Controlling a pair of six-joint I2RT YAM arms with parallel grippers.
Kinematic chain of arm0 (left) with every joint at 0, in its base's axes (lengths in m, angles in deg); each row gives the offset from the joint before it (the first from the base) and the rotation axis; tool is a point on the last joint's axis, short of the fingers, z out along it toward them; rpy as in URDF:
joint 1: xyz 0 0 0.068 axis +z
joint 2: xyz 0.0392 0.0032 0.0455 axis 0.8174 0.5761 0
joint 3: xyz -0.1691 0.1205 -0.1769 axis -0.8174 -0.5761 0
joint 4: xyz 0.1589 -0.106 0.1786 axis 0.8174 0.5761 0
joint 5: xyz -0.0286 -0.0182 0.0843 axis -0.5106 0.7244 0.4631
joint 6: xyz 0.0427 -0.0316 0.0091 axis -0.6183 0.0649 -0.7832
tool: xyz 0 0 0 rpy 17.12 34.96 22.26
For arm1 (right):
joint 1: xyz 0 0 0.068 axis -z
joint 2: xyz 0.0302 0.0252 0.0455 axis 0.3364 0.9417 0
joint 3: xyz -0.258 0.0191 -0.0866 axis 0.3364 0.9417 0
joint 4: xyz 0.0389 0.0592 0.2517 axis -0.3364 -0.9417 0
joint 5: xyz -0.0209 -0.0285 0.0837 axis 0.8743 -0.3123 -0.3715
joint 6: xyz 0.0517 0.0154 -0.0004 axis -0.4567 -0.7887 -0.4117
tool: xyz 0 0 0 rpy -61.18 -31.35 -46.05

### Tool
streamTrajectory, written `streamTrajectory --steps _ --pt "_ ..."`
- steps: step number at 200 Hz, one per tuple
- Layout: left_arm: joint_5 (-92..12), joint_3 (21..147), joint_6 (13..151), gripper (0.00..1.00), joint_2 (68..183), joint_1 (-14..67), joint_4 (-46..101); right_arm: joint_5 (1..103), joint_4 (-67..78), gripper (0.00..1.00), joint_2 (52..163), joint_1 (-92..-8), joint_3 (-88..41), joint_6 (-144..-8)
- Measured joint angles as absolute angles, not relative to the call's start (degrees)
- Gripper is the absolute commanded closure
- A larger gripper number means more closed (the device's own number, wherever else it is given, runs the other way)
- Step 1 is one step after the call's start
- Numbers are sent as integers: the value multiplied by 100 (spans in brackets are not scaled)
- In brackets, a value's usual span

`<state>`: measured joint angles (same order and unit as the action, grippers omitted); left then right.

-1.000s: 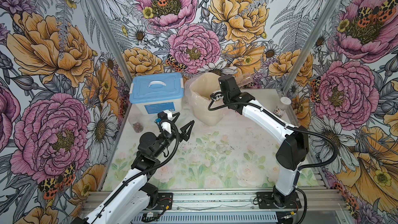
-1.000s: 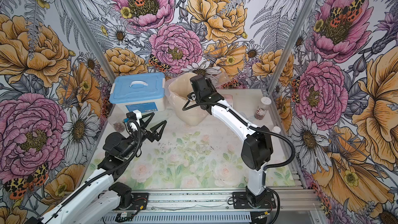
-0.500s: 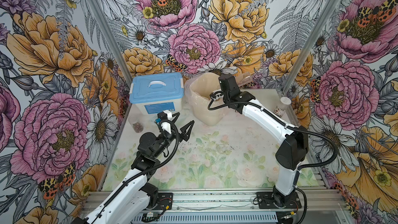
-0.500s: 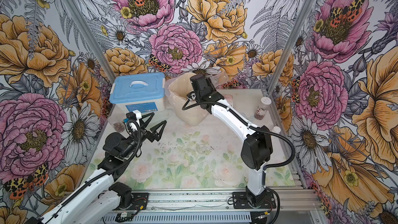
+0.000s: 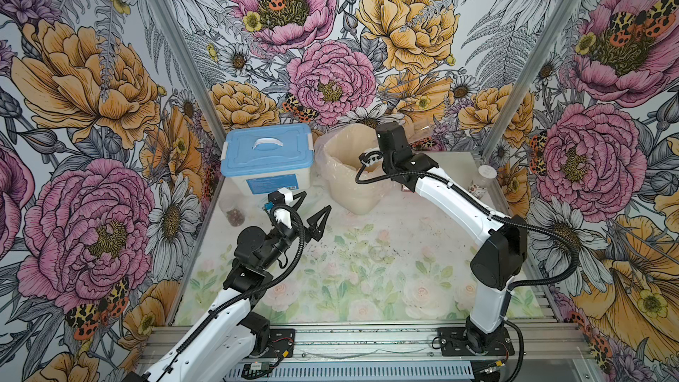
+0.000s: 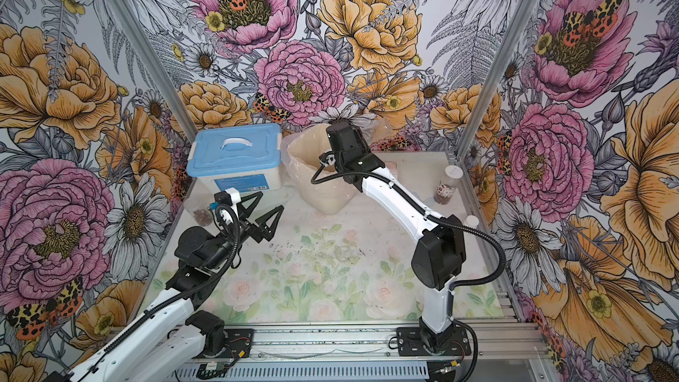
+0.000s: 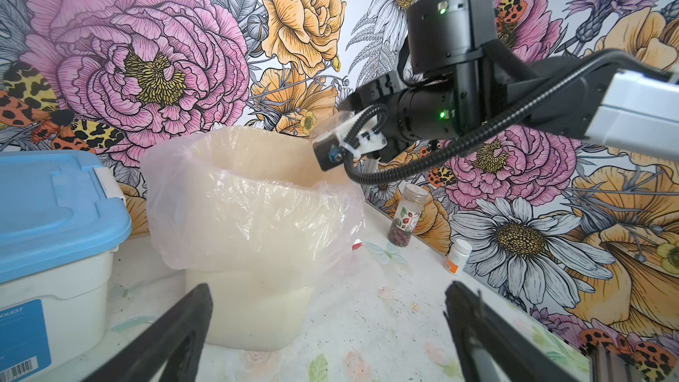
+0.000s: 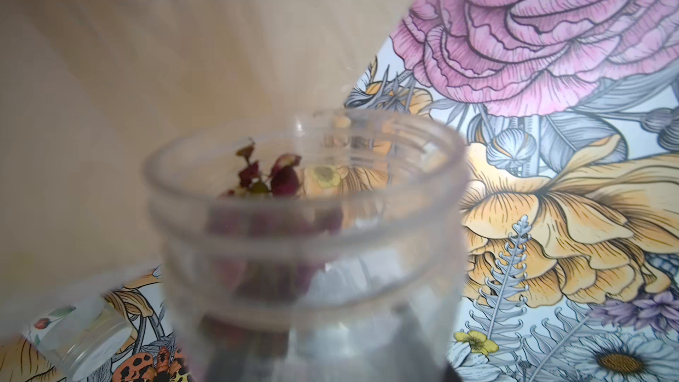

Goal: Empty the moldy dried flower tea in the jars
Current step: Pour the moldy dried flower tea into the trash bin.

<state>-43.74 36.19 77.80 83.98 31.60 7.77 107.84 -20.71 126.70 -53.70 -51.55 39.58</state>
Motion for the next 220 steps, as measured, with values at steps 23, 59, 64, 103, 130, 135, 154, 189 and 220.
streamTrajectory --steps 23,59,64,103,130,135,154,189,220 --pt "-4374 3619 7782 1 8338 3210 775 10716 -2123 100 12744 -5368 -5033 3958" --pt "-4374 3593 7822 1 8297 3215 769 10659 -2141 100 12740 -5337 -5088 3958" --pt "-4376 3584 7822 1 8288 3215 769 10657 -2169 100 12740 -5326 -5127 3956" --pt "-4374 3560 7828 1 8277 3256 729 10670 -2180 100 12725 -5256 -5794 3932" --pt "-4374 3560 7855 1 8277 3263 723 10690 -2114 100 12646 -5230 -5839 3869" --pt "-4376 3560 7866 1 8277 3263 720 10690 -2099 100 12646 -5230 -5809 3851" --pt "-4376 3560 7914 1 8277 3269 720 10690 -2095 100 12655 -5230 -5601 3818" --pt "-4376 3560 7957 1 8275 3333 720 10668 -2204 100 12803 -5230 -5422 3779" --pt "-4374 3560 7997 1 8266 3346 729 10509 -2217 97 12821 -5230 -5448 3344"
